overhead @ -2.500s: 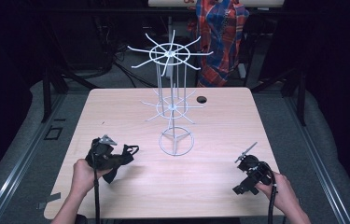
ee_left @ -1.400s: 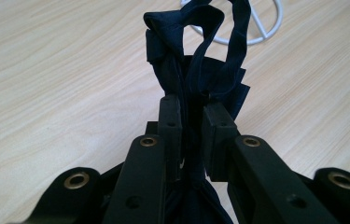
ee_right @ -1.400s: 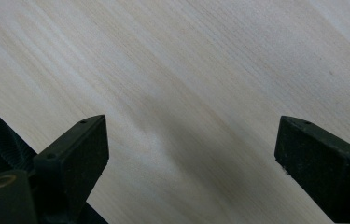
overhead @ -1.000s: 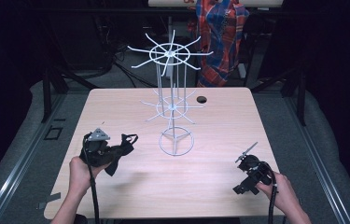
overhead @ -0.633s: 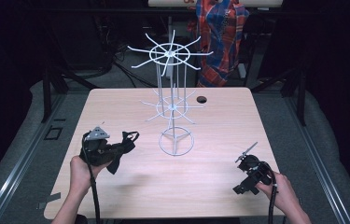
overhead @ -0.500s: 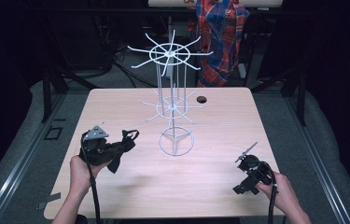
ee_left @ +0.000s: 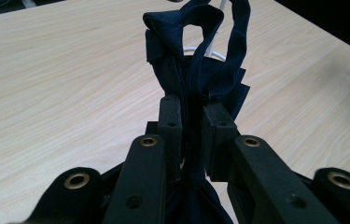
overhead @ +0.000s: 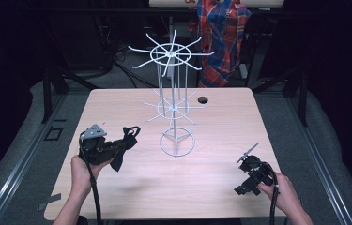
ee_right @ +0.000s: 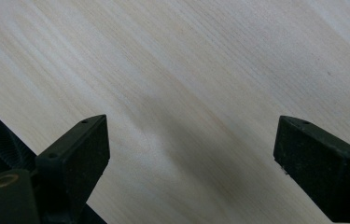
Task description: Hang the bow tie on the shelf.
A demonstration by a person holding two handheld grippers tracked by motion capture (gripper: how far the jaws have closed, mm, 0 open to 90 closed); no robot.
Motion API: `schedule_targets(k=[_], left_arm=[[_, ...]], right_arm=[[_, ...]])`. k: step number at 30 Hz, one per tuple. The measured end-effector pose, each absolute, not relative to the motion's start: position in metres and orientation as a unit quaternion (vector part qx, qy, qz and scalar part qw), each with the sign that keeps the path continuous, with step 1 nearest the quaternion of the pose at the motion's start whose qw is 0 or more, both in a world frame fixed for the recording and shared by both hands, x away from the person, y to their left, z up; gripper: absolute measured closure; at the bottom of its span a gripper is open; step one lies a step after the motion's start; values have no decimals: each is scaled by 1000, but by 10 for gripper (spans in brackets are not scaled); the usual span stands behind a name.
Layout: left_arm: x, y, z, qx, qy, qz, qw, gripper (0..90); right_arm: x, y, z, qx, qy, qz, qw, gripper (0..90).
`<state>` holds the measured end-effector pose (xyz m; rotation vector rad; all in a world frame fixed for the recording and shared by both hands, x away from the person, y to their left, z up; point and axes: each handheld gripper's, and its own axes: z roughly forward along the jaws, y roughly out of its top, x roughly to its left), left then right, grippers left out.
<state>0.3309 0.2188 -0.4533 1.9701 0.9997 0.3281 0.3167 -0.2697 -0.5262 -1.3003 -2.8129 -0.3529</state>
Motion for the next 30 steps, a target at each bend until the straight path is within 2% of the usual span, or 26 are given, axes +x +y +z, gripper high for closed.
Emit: schedule_targets(k=[30], left_arm=[[331, 215, -444, 764, 387, 135, 499, 802]], right_arm=[[319, -271, -524, -406, -909, -95, 10, 119]])
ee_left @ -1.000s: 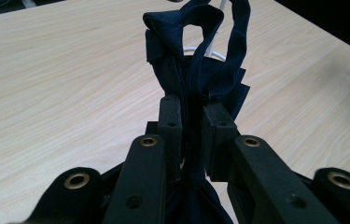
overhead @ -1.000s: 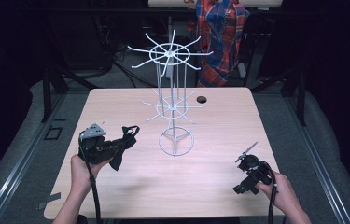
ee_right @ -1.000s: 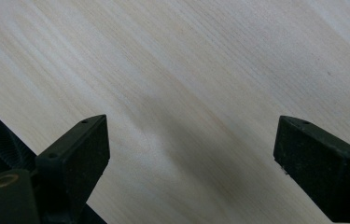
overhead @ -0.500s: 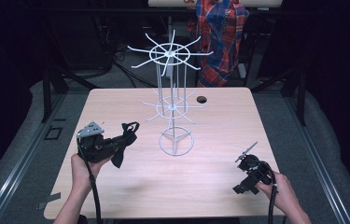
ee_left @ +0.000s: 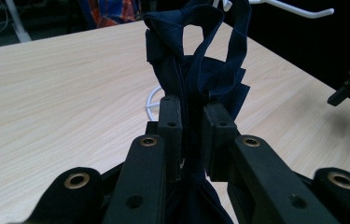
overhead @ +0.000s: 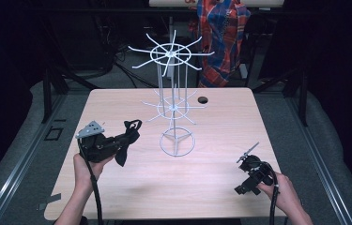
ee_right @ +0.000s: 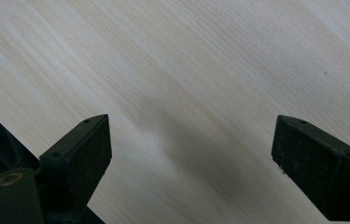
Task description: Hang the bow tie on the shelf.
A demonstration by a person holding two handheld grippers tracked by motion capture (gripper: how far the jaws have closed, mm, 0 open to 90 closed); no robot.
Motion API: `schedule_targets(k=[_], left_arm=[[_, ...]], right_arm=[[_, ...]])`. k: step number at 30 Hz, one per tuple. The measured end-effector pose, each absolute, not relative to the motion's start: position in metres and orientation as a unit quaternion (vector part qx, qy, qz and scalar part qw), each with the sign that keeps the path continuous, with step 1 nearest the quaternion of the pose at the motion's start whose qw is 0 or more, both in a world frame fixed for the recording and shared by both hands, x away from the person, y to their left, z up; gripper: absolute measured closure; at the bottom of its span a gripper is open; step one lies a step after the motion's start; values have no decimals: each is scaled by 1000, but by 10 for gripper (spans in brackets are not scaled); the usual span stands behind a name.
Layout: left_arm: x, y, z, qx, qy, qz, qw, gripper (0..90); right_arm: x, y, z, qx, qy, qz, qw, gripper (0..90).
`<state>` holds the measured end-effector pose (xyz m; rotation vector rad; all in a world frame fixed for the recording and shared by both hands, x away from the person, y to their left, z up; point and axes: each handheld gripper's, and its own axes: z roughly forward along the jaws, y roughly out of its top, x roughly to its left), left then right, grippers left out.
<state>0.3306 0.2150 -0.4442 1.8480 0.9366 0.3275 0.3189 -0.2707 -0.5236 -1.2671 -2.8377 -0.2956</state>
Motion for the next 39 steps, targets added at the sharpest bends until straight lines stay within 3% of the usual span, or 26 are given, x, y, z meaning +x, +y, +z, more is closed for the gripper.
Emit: schedule_targets(k=[39], left_arm=[[353, 189, -451, 782, 374, 129, 482, 801]], right_arm=[[316, -269, -525, -417, -902, -111, 7, 128]])
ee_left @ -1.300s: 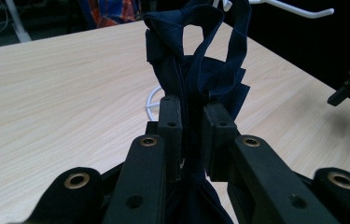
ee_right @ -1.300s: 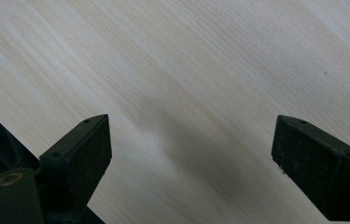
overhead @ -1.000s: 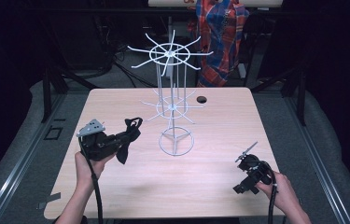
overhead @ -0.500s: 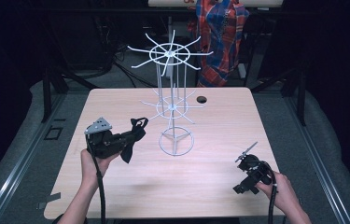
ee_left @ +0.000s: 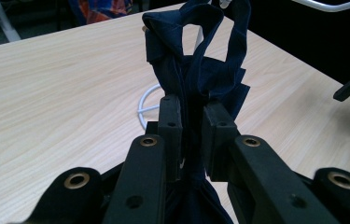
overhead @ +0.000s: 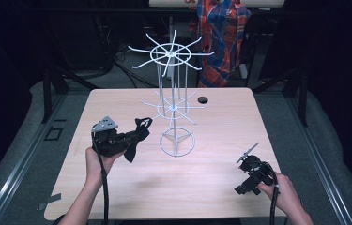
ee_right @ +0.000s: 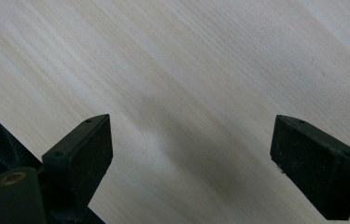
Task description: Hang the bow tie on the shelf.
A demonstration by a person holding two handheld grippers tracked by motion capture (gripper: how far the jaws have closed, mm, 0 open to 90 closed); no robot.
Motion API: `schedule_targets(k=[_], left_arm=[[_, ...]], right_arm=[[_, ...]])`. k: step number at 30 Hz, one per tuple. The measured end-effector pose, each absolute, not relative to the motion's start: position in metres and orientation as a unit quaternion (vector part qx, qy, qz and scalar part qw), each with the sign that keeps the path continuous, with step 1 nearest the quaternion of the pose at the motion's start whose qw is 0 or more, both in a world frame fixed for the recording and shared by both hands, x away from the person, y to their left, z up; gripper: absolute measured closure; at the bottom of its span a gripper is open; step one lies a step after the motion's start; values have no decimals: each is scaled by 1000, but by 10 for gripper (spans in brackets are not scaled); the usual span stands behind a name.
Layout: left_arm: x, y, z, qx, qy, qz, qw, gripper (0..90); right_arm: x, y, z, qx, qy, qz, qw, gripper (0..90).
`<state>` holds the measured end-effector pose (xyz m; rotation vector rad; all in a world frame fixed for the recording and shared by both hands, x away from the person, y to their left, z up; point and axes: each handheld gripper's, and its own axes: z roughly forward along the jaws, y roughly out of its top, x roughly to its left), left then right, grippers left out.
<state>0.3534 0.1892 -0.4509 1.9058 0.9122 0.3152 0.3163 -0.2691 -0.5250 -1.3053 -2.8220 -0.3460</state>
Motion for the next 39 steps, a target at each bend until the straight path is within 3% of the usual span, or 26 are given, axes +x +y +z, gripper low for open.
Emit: schedule_targets(k=[39], left_arm=[[369, 157, -458, 796, 353, 134, 473, 801]], right_arm=[[316, -267, -524, -414, -904, -111, -1, 128]])
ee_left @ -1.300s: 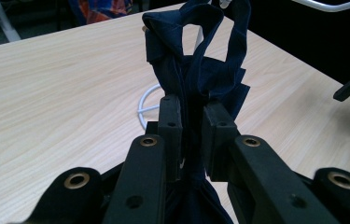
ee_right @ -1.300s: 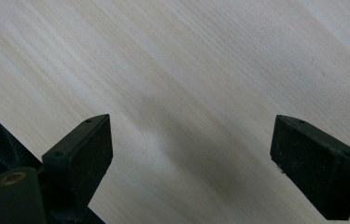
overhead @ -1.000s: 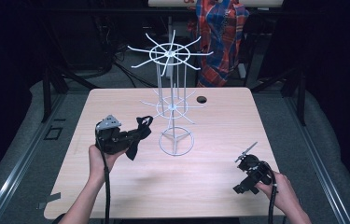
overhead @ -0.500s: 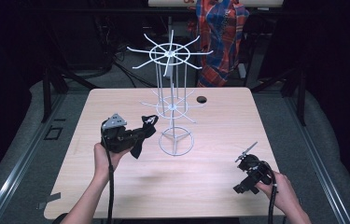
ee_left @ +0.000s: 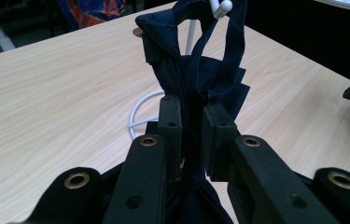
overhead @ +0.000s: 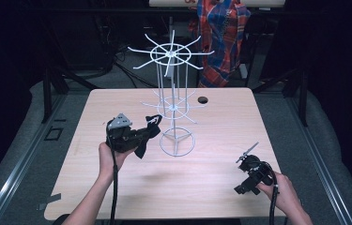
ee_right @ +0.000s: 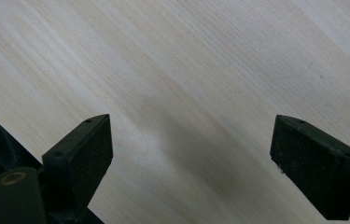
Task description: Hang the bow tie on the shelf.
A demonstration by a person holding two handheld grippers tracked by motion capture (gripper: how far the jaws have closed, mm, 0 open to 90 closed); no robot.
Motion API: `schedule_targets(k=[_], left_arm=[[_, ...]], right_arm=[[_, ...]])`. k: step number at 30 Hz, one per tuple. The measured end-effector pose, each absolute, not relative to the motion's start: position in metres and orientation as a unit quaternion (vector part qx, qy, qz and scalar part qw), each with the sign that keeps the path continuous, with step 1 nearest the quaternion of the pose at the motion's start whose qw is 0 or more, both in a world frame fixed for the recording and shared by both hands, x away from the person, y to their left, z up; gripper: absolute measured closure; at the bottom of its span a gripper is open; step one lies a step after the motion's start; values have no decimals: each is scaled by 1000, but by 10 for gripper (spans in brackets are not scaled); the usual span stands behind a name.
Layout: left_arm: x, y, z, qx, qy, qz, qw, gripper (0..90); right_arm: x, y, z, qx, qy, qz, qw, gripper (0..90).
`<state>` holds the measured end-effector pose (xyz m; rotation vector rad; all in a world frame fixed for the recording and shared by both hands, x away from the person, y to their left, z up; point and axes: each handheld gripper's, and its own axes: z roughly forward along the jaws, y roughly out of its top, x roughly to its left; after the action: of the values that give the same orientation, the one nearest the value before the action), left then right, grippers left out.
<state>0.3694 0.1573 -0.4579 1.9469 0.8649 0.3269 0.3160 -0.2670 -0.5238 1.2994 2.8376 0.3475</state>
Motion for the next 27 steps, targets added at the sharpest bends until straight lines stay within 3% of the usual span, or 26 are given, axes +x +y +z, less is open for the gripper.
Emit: schedule_targets(k=[27], left_arm=[[378, 147, -469, 802, 361, 130, 458, 801]], right_arm=[[317, -269, -522, 408, 908, 98, -1, 128]])
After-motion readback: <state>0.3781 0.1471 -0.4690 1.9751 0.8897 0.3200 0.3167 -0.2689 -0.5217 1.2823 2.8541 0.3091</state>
